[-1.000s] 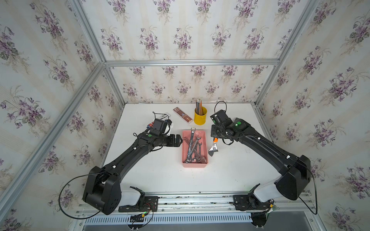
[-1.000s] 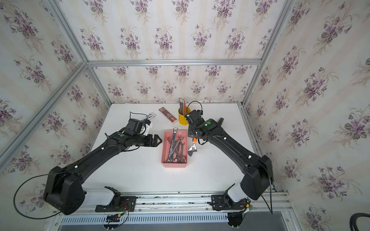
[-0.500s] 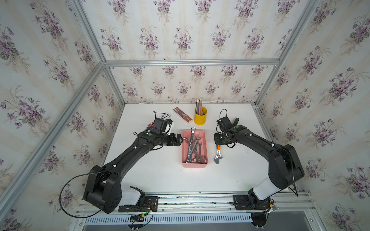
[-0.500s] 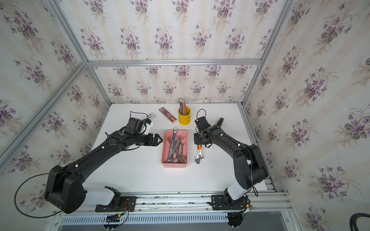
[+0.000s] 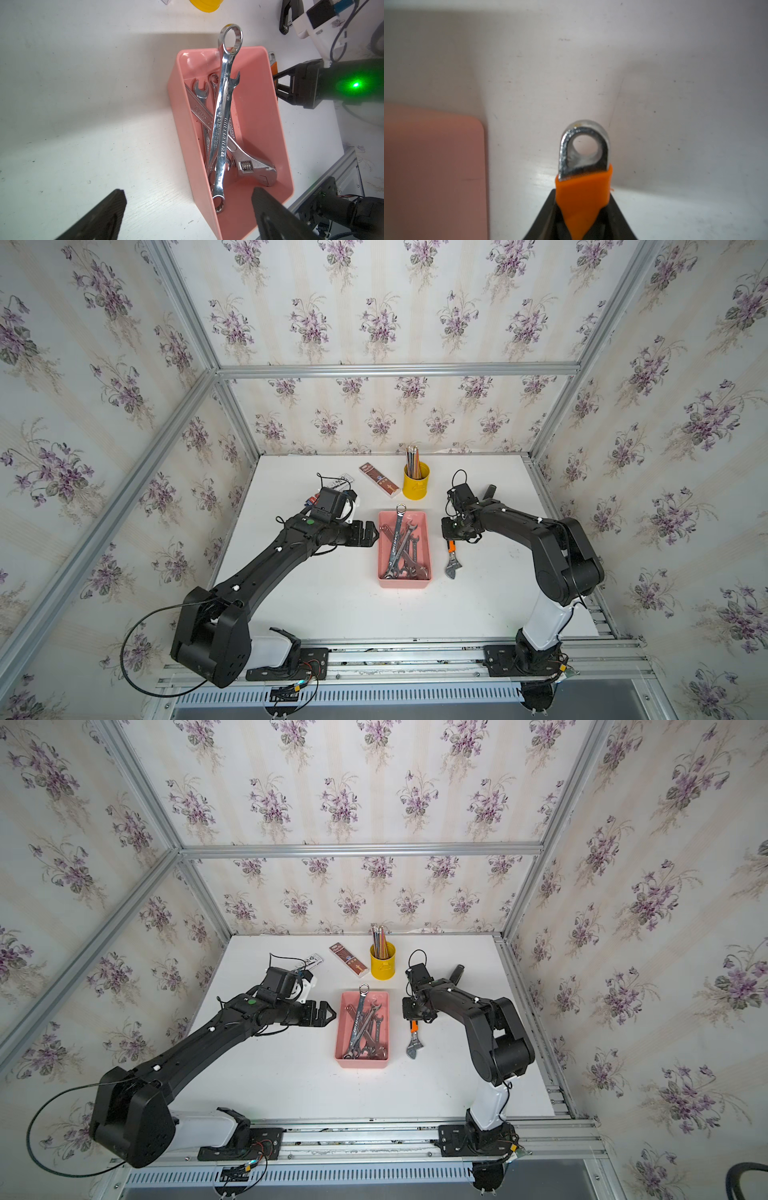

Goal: Take out the wrench from the storage box
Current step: Place the wrench at the center of the board.

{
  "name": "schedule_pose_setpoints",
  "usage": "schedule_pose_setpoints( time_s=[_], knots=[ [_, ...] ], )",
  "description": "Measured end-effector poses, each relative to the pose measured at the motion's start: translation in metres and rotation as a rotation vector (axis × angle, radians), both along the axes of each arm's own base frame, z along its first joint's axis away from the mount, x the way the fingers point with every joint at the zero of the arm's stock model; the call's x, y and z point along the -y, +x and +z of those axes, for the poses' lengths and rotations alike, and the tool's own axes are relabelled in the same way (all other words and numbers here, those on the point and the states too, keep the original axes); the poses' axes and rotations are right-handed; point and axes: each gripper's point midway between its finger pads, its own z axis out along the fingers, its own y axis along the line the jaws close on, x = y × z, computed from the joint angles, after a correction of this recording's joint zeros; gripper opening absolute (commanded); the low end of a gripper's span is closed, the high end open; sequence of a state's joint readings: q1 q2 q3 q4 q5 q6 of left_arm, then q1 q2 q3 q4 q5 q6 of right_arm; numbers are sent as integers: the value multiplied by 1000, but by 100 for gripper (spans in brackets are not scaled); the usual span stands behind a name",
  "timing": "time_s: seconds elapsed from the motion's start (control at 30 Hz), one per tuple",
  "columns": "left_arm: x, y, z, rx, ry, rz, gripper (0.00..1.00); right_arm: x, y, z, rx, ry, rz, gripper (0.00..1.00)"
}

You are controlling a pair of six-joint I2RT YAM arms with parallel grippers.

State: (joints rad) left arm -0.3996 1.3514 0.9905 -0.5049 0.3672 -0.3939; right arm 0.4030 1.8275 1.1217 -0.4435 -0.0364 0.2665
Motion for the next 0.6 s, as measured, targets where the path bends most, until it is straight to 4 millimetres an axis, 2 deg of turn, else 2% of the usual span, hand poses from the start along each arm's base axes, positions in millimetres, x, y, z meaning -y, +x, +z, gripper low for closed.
schedule_pose_setpoints(
  time_s=[0.13,0.47,0.6],
  knots=[
    [0,-1,-1,-4,2,0,99,2,1,-8,-13,-12,-26,25],
    [0,0,-5,-16,7,0,99,6,11,-9,15,-37,-67,42],
    [0,0,-5,-17,7,0,99,9,13,-5,23,-54,-80,43]
  ],
)
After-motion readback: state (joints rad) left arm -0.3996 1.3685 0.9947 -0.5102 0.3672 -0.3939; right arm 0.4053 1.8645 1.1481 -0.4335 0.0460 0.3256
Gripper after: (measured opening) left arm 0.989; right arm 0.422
